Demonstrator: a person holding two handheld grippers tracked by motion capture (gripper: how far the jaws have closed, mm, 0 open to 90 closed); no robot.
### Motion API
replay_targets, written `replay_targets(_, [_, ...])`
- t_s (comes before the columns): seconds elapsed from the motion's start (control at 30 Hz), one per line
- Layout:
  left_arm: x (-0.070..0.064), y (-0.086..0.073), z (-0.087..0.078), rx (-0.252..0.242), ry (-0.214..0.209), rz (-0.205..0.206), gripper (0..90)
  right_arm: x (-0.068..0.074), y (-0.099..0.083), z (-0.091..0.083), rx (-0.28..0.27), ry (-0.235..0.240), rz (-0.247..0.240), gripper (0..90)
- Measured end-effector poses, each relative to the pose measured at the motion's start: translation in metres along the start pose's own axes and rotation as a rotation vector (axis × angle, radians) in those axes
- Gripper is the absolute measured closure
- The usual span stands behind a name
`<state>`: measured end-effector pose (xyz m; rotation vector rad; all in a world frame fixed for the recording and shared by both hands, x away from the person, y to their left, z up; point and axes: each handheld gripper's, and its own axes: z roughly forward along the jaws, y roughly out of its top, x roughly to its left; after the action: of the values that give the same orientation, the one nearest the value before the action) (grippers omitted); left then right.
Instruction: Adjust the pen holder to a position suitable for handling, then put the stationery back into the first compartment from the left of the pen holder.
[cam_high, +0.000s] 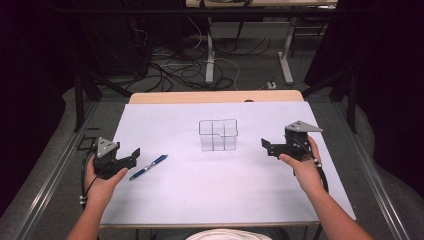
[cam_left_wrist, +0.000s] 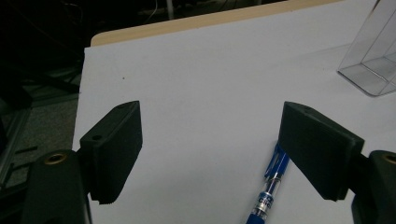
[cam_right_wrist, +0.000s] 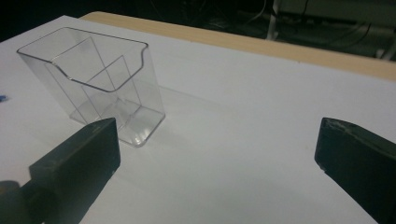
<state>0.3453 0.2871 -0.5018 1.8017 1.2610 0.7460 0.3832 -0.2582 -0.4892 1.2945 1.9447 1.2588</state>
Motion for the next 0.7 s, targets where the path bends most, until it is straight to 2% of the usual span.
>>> replay_targets(0.1, [0.000,0.007,-0.001,0.030,-0.006,0.013,23.1,-0.011,-0.002,-0.001,0.042,0.001,0.086,2.2])
replay_targets(0.17, [0.000,0.012,-0.002,0.056,-0.002,0.041,24.5,-0.016,-0.003,-0.003,0.049,0.000,0.148,7.0])
replay_targets(0.27, [0.000,0.019,0.000,0.093,0.000,0.111,26.3,-0.023,-0.004,-0.003,0.072,0.008,0.188,8.0])
replay_targets(0.3, [0.000,0.021,0.000,0.095,0.004,0.135,26.4,-0.023,-0.005,-0.003,0.073,-0.001,0.191,8.2])
replay_targets(0.37, [-0.001,0.025,0.002,0.114,-0.012,0.156,26.7,-0.023,-0.007,-0.002,0.076,-0.018,0.183,8.2])
replay_targets(0.4, [-0.002,0.027,0.002,0.122,-0.027,0.168,26.7,-0.022,-0.008,-0.002,0.076,-0.018,0.180,8.2])
replay_targets(0.43, [-0.002,0.029,0.003,0.129,-0.029,0.194,26.7,-0.022,-0.008,-0.001,0.071,-0.020,0.170,8.2])
replay_targets(0.5, [-0.005,0.031,0.005,0.145,-0.043,0.211,26.7,-0.021,-0.009,0.000,0.064,-0.025,0.153,7.8])
replay_targets(0.53, [-0.005,0.033,0.006,0.164,-0.039,0.236,26.8,-0.019,-0.009,0.000,0.065,-0.026,0.147,6.3])
replay_targets(0.6, [-0.006,0.035,0.009,0.197,-0.056,0.249,27.1,-0.018,-0.010,0.001,0.067,-0.030,0.137,4.0])
replay_targets(0.67, [-0.006,0.037,0.012,0.231,-0.101,0.261,33.0,-0.016,-0.011,0.002,0.066,-0.029,0.128,3.0])
replay_targets(0.7, [-0.007,0.037,0.014,0.246,-0.111,0.265,33.8,-0.015,-0.011,0.002,0.069,-0.030,0.127,2.2])
